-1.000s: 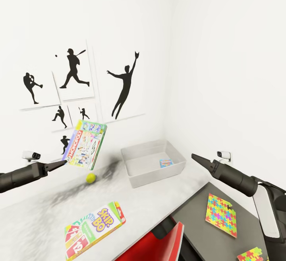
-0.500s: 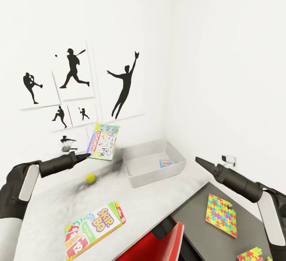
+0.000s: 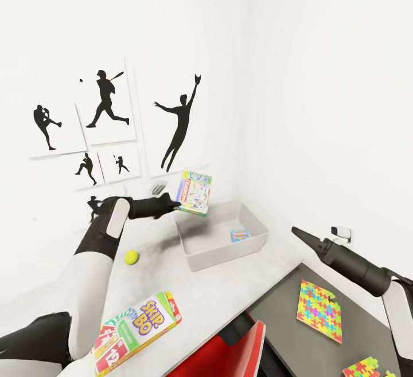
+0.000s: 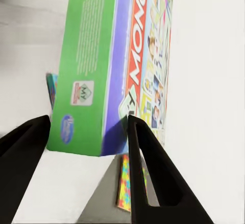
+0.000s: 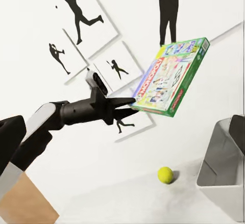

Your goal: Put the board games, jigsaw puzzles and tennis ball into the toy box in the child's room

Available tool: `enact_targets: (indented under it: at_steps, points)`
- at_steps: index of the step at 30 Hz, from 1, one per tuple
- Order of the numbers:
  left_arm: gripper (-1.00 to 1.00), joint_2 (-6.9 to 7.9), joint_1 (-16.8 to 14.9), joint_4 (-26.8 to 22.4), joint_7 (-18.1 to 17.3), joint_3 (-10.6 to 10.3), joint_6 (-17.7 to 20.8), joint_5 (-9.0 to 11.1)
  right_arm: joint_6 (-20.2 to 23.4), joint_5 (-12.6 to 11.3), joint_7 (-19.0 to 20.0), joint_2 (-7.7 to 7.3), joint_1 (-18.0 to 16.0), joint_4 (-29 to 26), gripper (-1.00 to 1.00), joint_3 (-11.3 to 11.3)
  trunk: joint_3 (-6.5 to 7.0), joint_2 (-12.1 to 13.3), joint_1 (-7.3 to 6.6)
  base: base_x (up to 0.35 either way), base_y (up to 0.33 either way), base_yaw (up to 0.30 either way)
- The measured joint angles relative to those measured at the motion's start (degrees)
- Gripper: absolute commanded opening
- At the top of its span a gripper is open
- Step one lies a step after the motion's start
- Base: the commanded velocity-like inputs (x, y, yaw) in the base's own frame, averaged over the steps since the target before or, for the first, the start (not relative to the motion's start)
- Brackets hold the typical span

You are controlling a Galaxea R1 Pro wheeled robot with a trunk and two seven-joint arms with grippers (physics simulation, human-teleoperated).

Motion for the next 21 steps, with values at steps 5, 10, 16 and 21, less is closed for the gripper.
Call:
enact_targets:
  at_steps: [5, 10, 16, 21]
  points:
    - [-1.00, -3.59, -6.2, 9.6, 12.0, 0.4, -0.6, 0.7, -0.1, 0.3, -0.3, 0.40, 0.1, -0.1, 1.00, -2.0, 0.01, 0.0, 0.00, 0.000, 0.000, 0.000]
    - [-1.00, -5.77, -9.1, 13.6, 20.6, 0.7, -3.4, 2.1, -0.1, 0.4, -0.3, 0.49, 0.1, -0.1, 1.00, -2.6, 0.00, 0.0, 0.00, 0.000, 0.000, 0.000]
    - [-1.00, -6.42, -9.8, 20.0, 35.6, 0.7, -10.1, 13.1, -0.1, 0.4, -0.3, 0.46, 0.1, -0.1, 1.00, -2.8, -0.33, 0.0, 0.00, 0.000, 0.000, 0.000]
    - [-1.00, -6.47, -9.8, 22.1, 44.6, 0.7, -10.9, 19.4, -0.1, 0.5, -0.3, 0.46, 0.1, -0.1, 1.00, -2.8, -0.73, 0.1, -0.01, 0.000, 0.000, 0.000]
